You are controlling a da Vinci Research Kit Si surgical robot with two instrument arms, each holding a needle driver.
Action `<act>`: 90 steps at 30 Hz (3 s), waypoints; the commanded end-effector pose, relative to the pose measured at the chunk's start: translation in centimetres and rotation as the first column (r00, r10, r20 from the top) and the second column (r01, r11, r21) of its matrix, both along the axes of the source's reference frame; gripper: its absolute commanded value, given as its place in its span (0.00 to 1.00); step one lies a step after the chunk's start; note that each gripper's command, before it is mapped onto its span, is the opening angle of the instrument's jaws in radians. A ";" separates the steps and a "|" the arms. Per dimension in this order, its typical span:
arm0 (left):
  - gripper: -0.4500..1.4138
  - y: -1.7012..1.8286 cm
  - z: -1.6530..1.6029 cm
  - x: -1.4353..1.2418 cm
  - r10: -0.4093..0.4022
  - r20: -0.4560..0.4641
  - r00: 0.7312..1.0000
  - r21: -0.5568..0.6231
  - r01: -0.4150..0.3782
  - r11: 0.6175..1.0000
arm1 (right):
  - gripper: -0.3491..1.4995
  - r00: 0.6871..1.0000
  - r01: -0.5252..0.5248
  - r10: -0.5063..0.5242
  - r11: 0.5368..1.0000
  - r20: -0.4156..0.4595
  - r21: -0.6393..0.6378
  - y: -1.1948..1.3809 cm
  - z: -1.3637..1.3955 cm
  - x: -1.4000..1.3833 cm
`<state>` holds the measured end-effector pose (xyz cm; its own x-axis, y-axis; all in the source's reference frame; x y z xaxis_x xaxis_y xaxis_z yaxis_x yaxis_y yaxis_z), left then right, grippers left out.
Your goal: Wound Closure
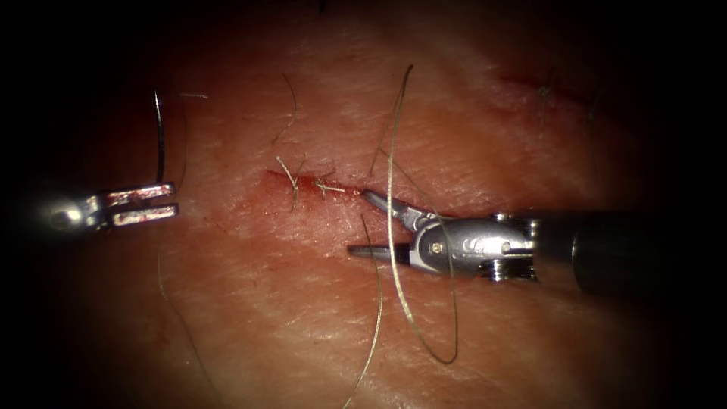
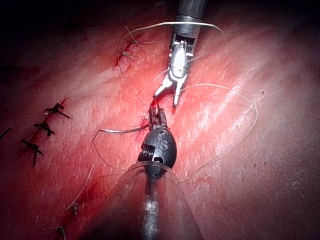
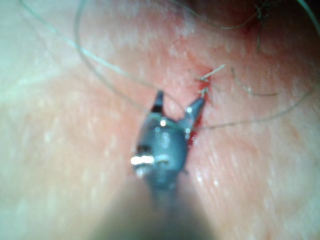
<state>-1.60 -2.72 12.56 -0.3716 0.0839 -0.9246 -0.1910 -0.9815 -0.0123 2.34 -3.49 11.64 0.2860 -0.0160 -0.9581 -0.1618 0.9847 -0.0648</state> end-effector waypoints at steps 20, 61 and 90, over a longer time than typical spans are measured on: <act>0.00 -0.06 0.09 -0.07 0.002 0.002 1.000 0.000 -0.002 1.000 | 0.00 1.000 0.001 -0.001 1.000 0.017 0.014 -0.87 -0.74 -0.91; 0.00 -0.06 0.17 0.00 0.019 0.013 1.000 -0.002 -0.019 1.000 | 0.93 0.983 -0.032 0.091 0.941 -0.161 0.338 -0.83 -1.15 -2.02; 0.00 -0.16 0.36 -0.36 0.023 0.018 1.000 0.003 -0.023 1.000 | 0.74 0.996 -0.005 0.016 0.993 -0.093 0.116 -0.23 -0.20 -0.77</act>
